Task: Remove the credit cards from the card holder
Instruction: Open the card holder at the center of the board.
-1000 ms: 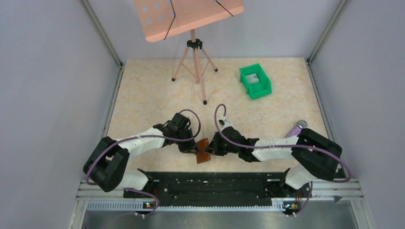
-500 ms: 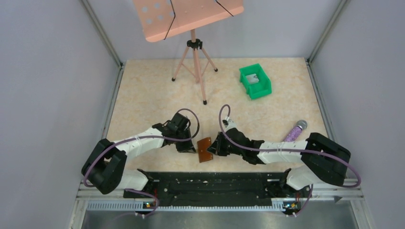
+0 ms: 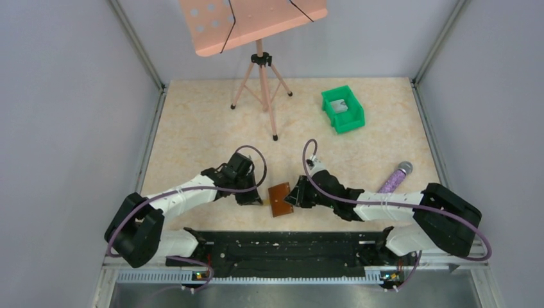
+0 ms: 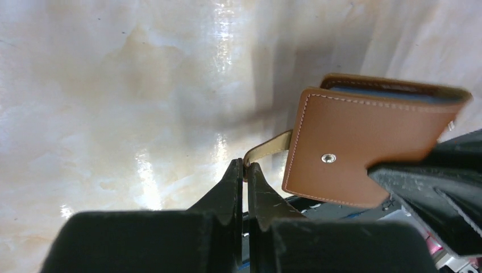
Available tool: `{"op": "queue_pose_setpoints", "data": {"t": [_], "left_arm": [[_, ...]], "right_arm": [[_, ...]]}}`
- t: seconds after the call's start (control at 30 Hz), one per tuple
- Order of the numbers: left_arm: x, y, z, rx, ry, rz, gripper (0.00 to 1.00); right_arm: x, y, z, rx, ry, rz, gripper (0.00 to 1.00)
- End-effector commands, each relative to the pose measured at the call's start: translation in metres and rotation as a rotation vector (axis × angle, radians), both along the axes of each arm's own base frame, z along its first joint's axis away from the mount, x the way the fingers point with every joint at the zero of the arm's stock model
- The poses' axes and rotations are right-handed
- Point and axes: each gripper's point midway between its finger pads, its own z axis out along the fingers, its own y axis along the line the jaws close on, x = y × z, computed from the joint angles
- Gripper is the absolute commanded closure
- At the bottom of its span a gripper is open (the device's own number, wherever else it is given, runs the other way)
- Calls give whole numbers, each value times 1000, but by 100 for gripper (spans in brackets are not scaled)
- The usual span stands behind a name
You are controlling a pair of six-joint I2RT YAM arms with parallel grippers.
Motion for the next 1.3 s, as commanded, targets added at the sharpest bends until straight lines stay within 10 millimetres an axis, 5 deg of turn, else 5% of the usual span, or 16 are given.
{"op": "queue_pose_setpoints", "data": {"t": [0.0, 0.33, 0.77, 1.27], "left_arm": [[-4, -3, 6, -73, -24, 11, 100], [-14, -21, 11, -228, 3, 24, 100], [-18, -19, 16, -277, -4, 86, 100], [-19, -11, 12, -246, -16, 106, 100]], "right_arm": [[17, -19, 6, -81, -60, -34, 74], [15, -15, 27, -182, -103, -51, 45], [-4, 19, -8, -497, -220, -30, 28], [-9, 16, -26, -750, -350, -39, 25]]}}
